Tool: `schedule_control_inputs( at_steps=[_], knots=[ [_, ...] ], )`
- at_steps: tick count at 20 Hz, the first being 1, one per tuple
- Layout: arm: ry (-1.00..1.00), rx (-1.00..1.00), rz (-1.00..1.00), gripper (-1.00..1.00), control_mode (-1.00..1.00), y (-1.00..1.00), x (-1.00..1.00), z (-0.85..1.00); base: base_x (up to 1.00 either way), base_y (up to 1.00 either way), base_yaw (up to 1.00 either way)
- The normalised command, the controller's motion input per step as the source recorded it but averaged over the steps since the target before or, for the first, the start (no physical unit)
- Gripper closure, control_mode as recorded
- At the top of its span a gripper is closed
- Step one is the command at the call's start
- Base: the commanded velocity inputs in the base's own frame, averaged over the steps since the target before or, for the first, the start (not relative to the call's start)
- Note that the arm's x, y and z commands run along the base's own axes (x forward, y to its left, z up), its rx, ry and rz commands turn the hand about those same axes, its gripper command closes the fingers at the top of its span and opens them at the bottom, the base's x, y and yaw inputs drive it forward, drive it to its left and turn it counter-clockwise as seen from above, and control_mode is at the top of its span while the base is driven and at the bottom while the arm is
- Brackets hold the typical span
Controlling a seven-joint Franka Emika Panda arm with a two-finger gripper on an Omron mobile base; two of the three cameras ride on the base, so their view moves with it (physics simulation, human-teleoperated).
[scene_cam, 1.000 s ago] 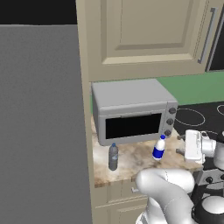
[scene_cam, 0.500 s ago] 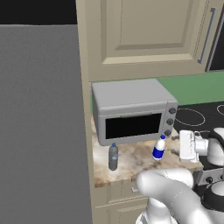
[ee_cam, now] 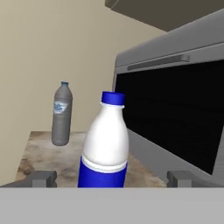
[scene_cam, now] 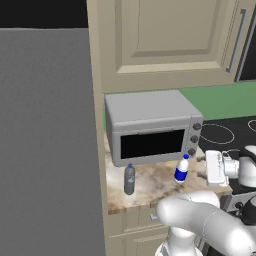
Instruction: Take the bottled waters from the counter and place them in the freezer to freeze. Close the freezer door after placing the bottles.
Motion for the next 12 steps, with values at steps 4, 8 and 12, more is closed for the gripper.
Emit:
schedule_control_inputs(
  at_steps=[4, 8, 12],
  knots=[
    [0.0, 0.0, 0.0, -1.0, -1.0, 0.05, 0.0, 0.0, 0.0, 0.0, 0.0],
    [0.0, 0.0, 0.0, -1.0, -1.0, 0.2, 0.01, -0.01, 0.0, 0.0, 0.0],
    [0.0, 0.0, 0.02, -1.0, -1.0, 0.28, 0.0, -0.07, 0.0, 0.0, 0.0]
  ],
)
